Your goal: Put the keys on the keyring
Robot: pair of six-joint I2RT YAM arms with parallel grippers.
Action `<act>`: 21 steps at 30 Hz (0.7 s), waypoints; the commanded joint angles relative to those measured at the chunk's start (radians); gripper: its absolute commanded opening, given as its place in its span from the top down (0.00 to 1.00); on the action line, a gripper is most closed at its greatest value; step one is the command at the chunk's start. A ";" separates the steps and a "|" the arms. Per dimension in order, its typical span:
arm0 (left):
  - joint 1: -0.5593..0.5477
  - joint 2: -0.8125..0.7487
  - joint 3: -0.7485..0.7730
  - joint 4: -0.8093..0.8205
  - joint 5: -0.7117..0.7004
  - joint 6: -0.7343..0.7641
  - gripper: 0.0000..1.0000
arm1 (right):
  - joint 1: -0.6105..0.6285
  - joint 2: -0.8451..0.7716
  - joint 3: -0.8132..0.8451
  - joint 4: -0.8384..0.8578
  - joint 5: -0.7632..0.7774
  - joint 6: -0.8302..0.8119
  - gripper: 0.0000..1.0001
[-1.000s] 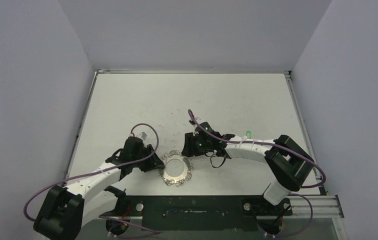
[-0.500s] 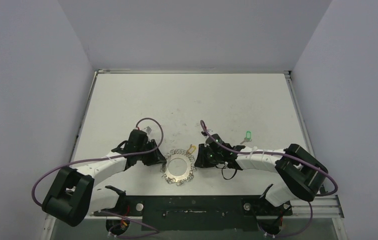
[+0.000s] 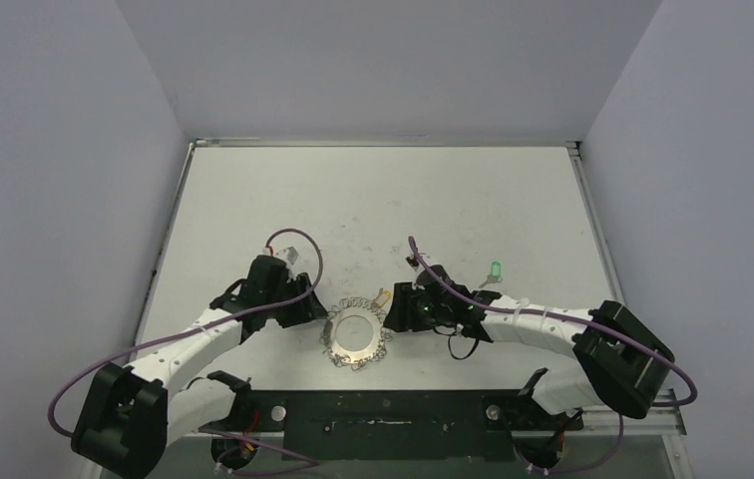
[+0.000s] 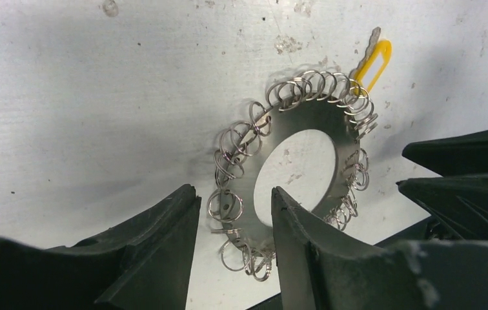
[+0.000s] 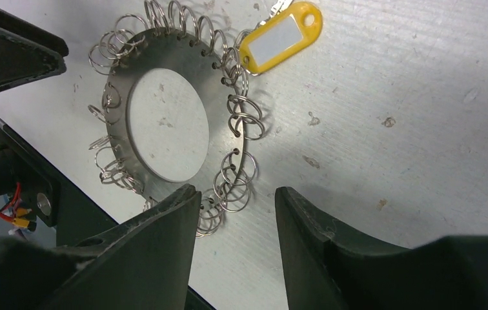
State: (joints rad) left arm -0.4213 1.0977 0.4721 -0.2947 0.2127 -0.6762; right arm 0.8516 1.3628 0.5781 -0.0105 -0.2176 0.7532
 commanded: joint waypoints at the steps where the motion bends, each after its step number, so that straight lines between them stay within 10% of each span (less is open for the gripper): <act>1: 0.007 -0.074 -0.062 -0.013 0.048 -0.050 0.56 | 0.010 0.022 0.015 0.003 -0.018 0.011 0.52; 15: 0.010 -0.107 -0.153 0.055 0.104 -0.117 0.60 | 0.109 0.229 0.103 0.178 -0.067 0.031 0.66; 21: 0.012 -0.114 -0.124 -0.002 0.072 -0.092 0.59 | 0.111 0.213 0.124 0.156 -0.040 0.016 0.56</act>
State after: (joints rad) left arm -0.4122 0.9852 0.3103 -0.2668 0.3107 -0.7979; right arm 0.9565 1.5932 0.6674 0.1192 -0.2771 0.7818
